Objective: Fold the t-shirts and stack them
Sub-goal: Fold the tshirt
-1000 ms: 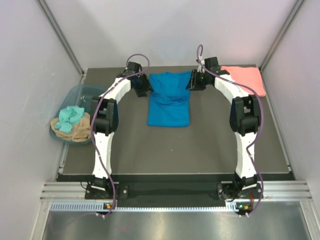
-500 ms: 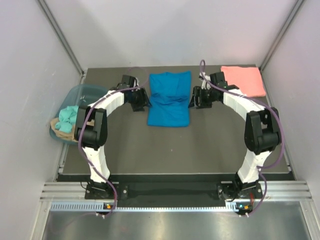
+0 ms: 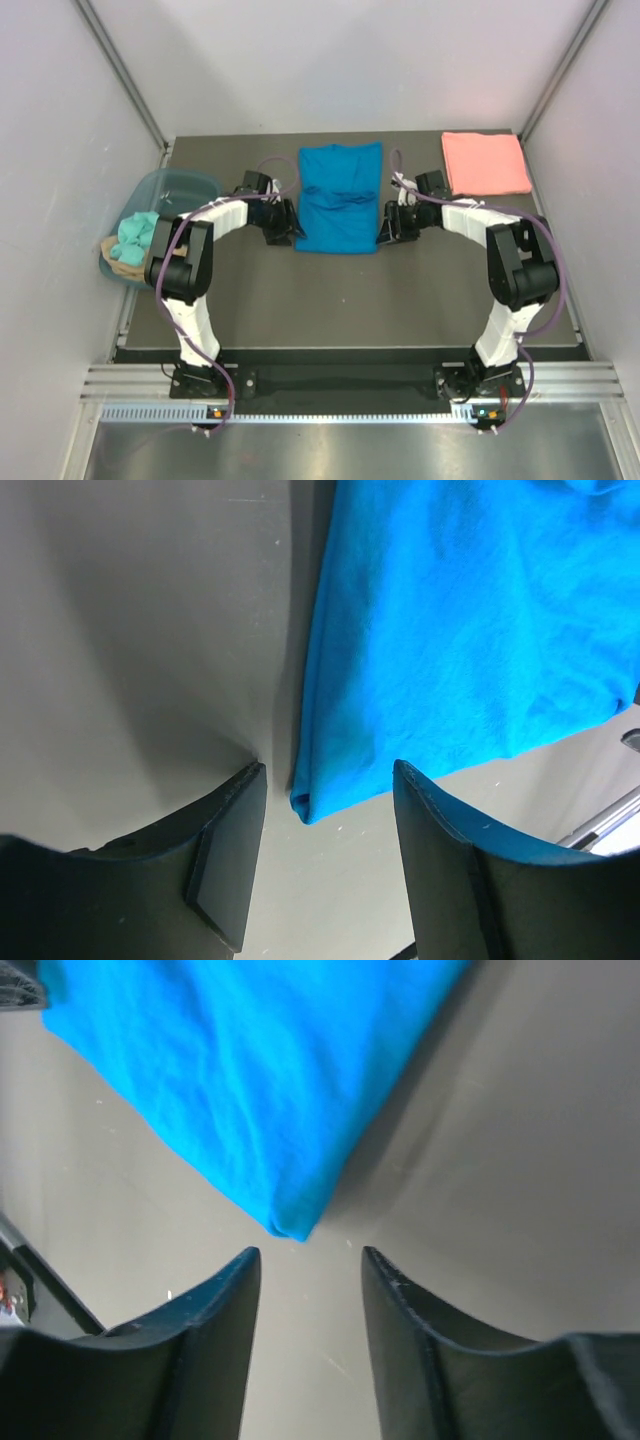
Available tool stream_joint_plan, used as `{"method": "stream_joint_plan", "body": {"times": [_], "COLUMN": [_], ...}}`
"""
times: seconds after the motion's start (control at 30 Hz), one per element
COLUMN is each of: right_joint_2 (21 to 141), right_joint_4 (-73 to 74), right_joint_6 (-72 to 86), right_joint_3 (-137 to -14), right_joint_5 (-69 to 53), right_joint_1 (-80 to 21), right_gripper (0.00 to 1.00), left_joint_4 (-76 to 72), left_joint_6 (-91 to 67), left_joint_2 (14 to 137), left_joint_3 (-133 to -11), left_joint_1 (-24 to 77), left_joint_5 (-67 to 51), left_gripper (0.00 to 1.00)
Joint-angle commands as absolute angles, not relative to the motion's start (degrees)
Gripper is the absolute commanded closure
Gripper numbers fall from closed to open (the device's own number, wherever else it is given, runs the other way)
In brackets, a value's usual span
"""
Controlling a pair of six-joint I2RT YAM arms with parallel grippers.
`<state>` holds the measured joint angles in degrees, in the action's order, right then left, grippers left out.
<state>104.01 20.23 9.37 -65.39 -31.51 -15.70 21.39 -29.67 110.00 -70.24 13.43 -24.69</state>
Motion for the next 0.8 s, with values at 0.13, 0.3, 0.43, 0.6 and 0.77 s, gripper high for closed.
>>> {"method": "stream_joint_plan", "body": {"times": [0.13, 0.3, 0.43, 0.6, 0.77], "right_joint_2": [107.3, 108.5, 108.7, 109.0, 108.5], "right_joint_4": [11.9, 11.1, 10.5, 9.5, 11.1], "right_joint_6": [5.9, 5.2, 4.6, 3.9, 2.2], "right_joint_3": [-64.3, -64.0, -63.4, -63.0, -63.3], "right_joint_5": [-38.1, -38.0, -38.3, -39.4, -39.9], "right_joint_1": [-17.2, -17.1, -17.1, -17.1, -17.2], "right_gripper": [0.57, 0.58, 0.63, 0.74, 0.94], "left_joint_4": [20.0, 21.9, 22.5, 23.7, 27.9], "left_joint_6": [-27.0, -26.0, -25.7, -25.1, -23.9], "left_joint_2": [109.9, 110.8, 112.0, 112.6, 115.0], "left_joint_3": [-69.1, -69.9, -70.1, -71.1, -76.0], "left_joint_1": [14.1, 14.4, 14.4, 14.4, 14.4], "left_joint_5": [-23.7, -22.2, -22.0, -20.1, -16.2], "left_gripper": [0.43, 0.55, 0.66, 0.98, 1.00]}}
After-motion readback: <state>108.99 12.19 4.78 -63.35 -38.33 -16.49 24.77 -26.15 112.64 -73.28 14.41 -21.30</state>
